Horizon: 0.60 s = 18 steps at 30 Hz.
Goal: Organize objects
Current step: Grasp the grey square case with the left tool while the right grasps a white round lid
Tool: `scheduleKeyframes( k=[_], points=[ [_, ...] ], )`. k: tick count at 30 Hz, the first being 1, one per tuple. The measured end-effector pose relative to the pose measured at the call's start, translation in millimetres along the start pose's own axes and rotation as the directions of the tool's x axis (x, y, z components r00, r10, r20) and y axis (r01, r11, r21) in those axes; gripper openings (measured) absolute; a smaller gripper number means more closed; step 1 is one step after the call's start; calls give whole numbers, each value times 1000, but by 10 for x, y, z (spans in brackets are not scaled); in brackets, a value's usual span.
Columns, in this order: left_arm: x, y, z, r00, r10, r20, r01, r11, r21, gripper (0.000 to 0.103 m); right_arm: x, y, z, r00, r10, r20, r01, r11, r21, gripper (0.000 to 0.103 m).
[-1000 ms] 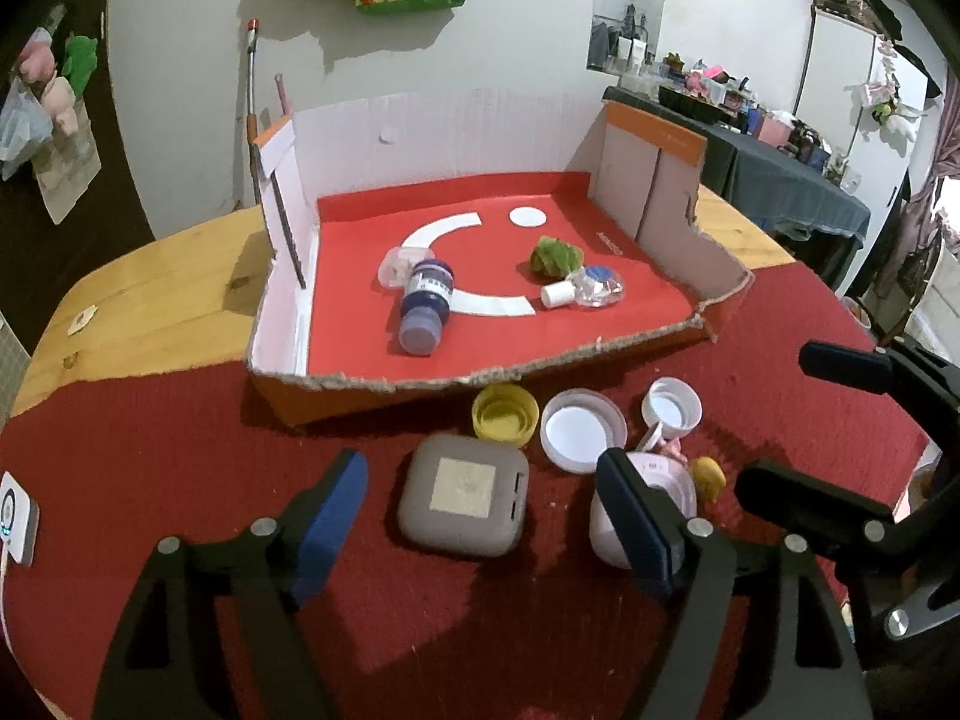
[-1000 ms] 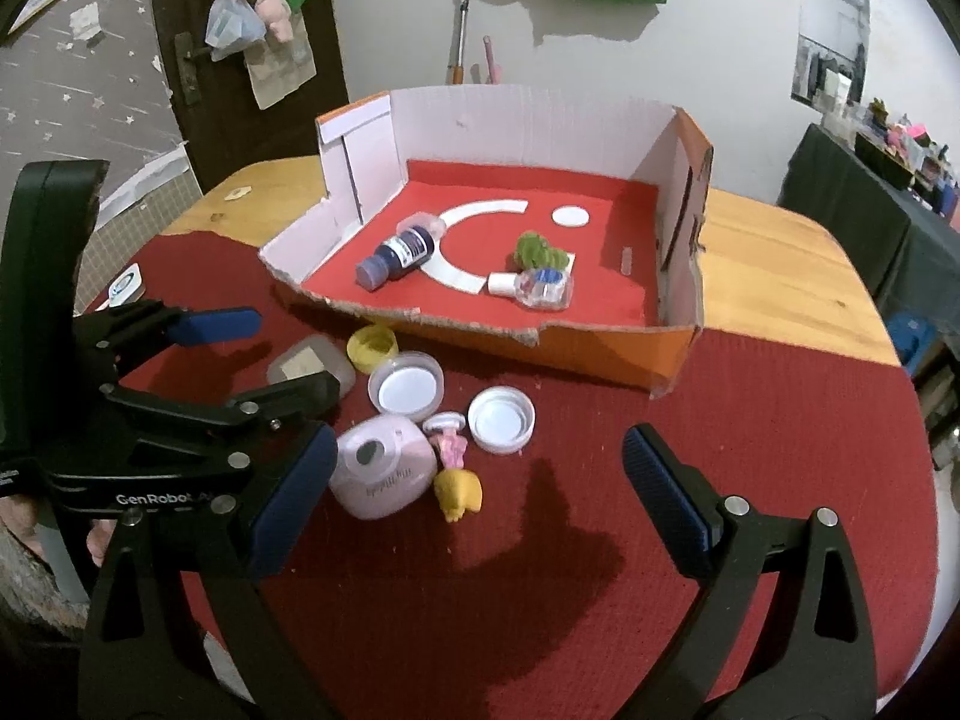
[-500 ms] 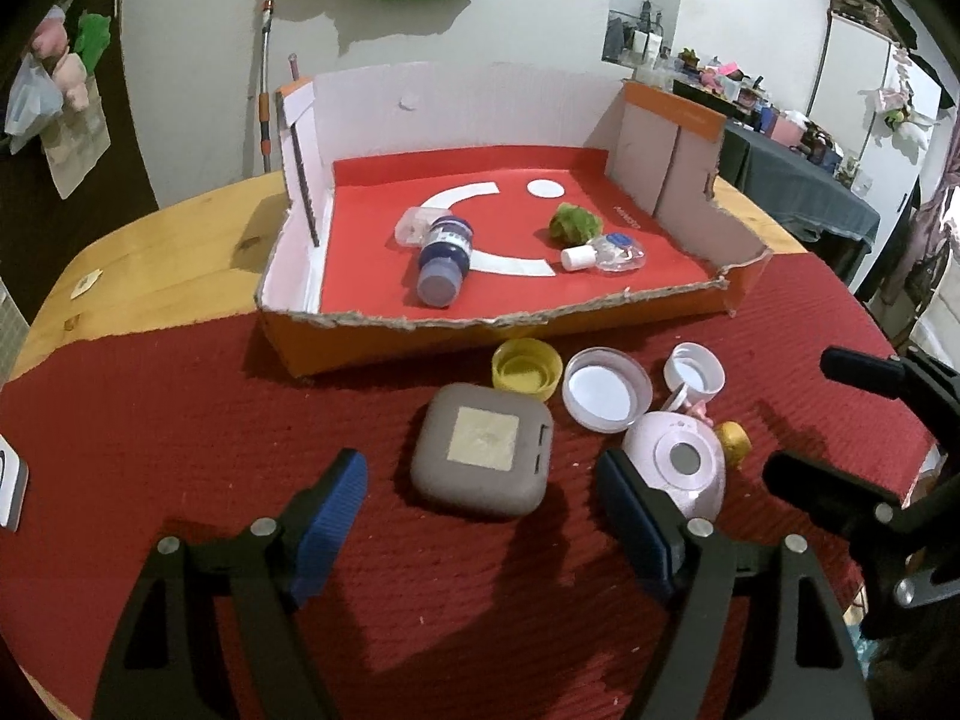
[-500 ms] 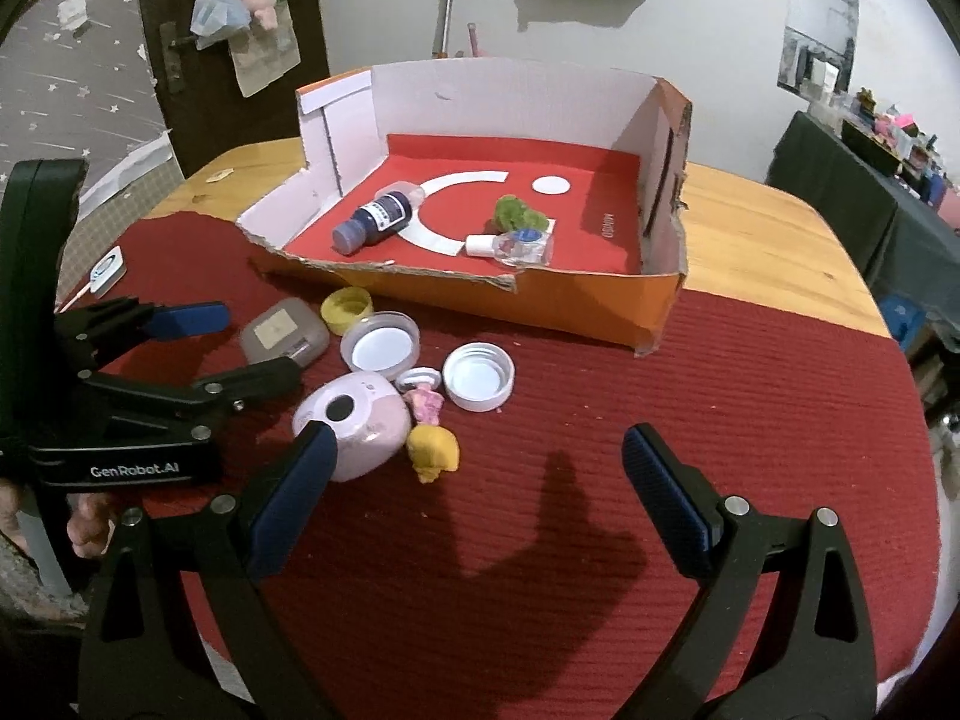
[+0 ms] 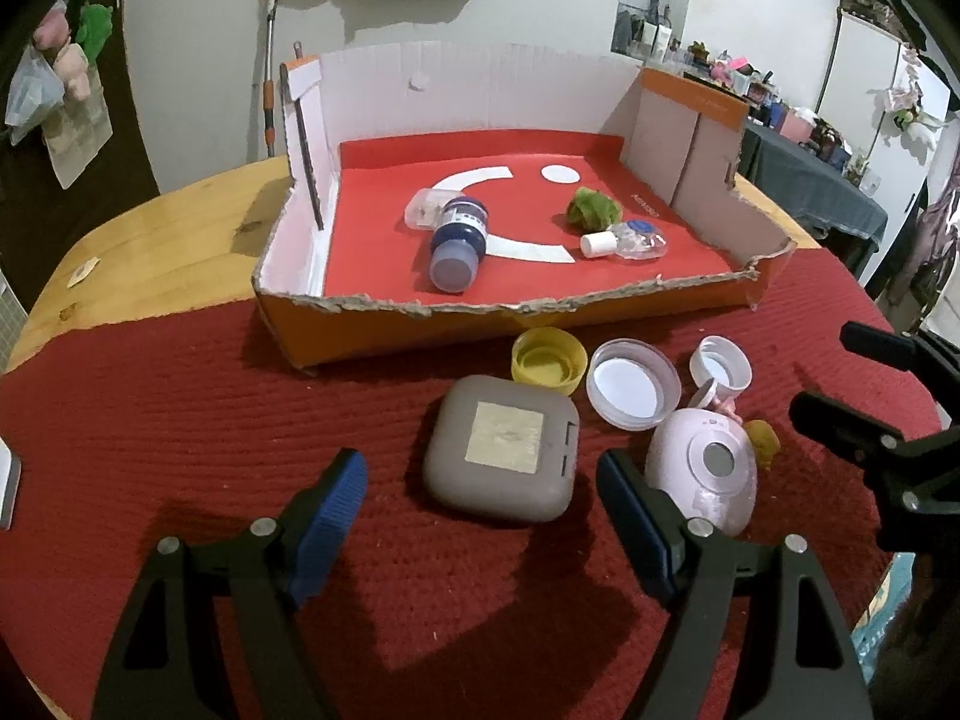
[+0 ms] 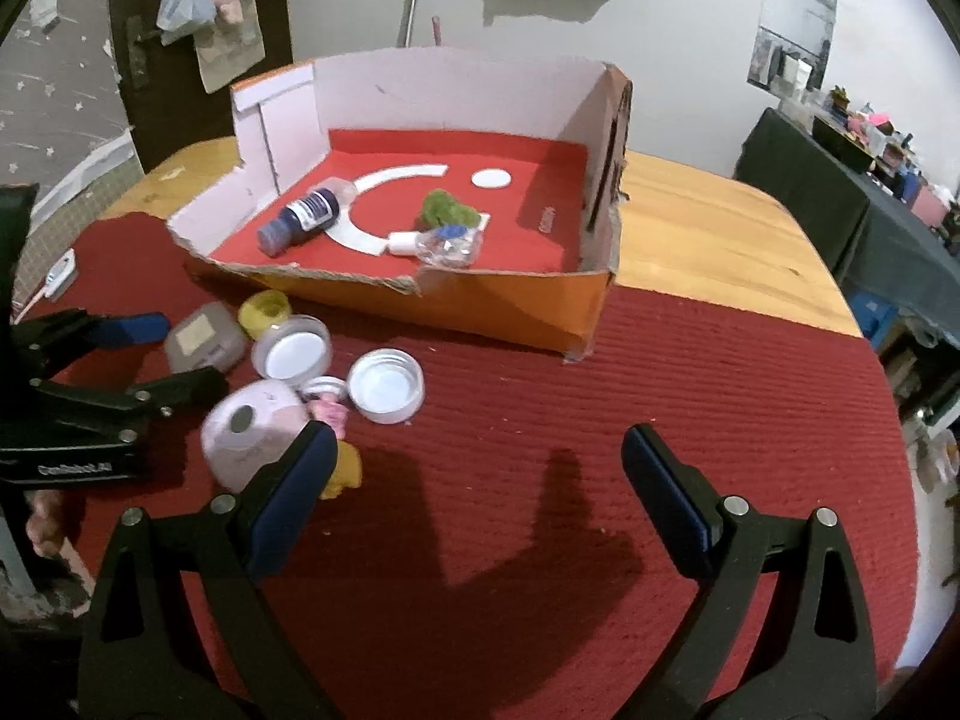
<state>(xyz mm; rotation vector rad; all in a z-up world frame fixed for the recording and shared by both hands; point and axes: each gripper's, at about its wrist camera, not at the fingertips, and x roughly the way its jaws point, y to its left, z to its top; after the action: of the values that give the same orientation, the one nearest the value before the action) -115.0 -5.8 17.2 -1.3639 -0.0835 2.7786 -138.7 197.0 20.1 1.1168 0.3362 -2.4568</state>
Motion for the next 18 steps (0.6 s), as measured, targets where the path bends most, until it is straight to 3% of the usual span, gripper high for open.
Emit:
scheduleKeyframes(
  k=[14, 16, 18],
  points=[
    [58, 45, 24, 1000, 8, -8, -8, 1000, 4, 81, 309, 83, 78, 999, 20, -47, -21, 999, -27, 88],
    [60, 49, 28, 1000, 7, -9, -7, 1000, 5, 81, 329, 115, 96, 999, 22, -45, -23, 999, -36, 85],
    [60, 50, 29, 1000, 8, -8, -8, 1000, 4, 81, 359, 157, 108, 999, 29, -46, -31, 999, -44, 74]
  ],
)
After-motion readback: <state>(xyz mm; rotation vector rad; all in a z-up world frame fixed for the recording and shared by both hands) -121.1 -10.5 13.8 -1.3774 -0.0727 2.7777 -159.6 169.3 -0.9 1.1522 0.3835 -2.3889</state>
